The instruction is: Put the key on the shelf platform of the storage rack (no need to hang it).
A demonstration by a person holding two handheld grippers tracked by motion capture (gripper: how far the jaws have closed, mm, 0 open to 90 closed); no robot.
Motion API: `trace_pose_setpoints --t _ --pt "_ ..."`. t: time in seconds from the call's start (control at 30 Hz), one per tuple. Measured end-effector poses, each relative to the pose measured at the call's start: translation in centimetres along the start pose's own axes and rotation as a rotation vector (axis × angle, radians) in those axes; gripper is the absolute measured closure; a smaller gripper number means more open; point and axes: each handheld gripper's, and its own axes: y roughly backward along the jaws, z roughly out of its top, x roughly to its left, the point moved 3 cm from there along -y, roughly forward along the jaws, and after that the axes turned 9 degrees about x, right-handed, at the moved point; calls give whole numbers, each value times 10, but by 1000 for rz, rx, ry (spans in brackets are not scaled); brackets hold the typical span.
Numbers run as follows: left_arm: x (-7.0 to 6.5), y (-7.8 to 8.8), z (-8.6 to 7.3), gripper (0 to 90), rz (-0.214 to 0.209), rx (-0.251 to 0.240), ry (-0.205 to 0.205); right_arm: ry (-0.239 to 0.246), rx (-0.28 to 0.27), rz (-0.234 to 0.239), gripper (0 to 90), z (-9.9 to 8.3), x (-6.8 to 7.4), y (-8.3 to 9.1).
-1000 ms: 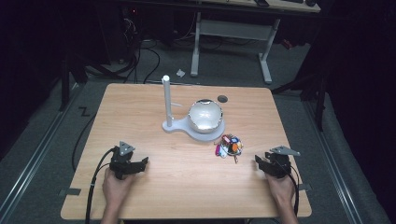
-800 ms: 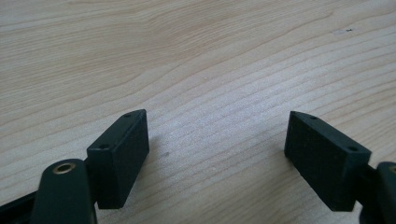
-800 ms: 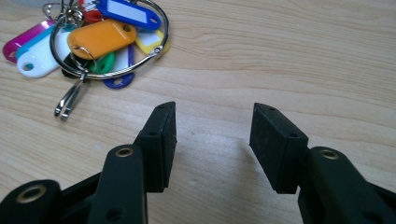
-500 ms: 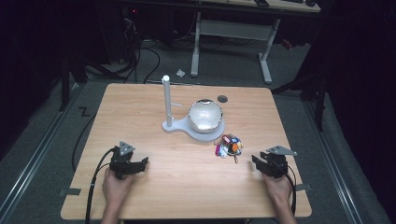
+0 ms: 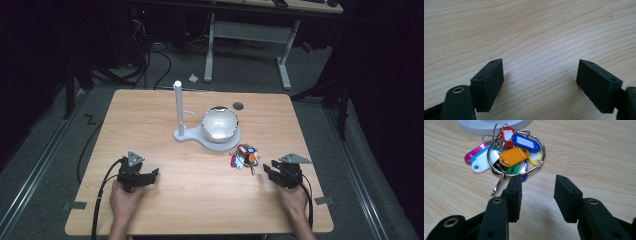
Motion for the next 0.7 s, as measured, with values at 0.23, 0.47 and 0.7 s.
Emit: trace_pose_setpoints --t 0.23,0.47,0.7 --pt "0 0 0 224 0 0 0 27 1 34 604 11 12 -4" --pt "0 0 0 223 0 0 0 62 2 73 623 22 24 -7" --pt "0 0 0 223 0 0 0 97 14 104 654 33 37 -14"
